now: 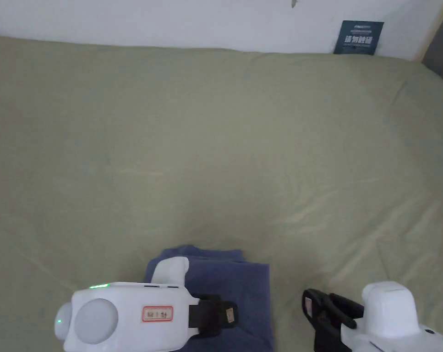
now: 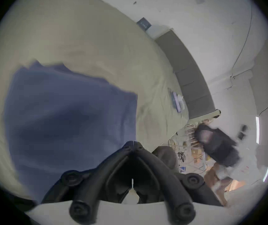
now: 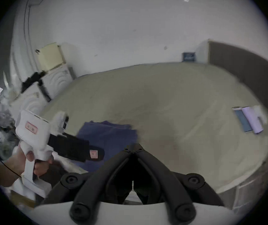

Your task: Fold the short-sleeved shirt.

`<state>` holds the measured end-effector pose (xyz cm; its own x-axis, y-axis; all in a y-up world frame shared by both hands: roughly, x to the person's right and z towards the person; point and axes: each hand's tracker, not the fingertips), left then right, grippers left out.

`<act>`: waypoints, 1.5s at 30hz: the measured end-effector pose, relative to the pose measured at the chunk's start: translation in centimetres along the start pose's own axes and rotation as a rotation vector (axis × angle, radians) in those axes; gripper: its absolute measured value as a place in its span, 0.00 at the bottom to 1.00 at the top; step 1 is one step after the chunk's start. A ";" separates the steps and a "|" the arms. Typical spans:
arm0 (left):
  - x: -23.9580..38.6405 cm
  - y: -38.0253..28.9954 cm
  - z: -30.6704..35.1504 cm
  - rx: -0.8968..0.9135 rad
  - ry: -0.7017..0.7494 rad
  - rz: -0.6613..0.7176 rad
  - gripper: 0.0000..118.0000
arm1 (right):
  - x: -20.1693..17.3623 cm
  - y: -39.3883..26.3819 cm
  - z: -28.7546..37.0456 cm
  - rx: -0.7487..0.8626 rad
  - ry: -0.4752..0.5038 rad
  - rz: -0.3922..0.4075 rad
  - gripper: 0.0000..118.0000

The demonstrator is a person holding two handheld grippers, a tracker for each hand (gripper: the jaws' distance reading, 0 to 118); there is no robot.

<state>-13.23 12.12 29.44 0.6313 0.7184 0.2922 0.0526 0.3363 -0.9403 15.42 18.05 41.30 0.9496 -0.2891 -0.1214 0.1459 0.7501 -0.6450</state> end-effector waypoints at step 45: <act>-17.7 8.9 14.0 -0.025 -0.074 0.158 0.29 | 7.4 1.0 -14.2 -0.359 0.699 -0.462 0.00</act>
<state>-34.78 10.92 18.31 0.5745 0.8044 0.1514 -0.0231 0.2008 -0.9794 18.67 8.19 29.07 0.4166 -0.8972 -0.1465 0.2639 0.2735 -0.9250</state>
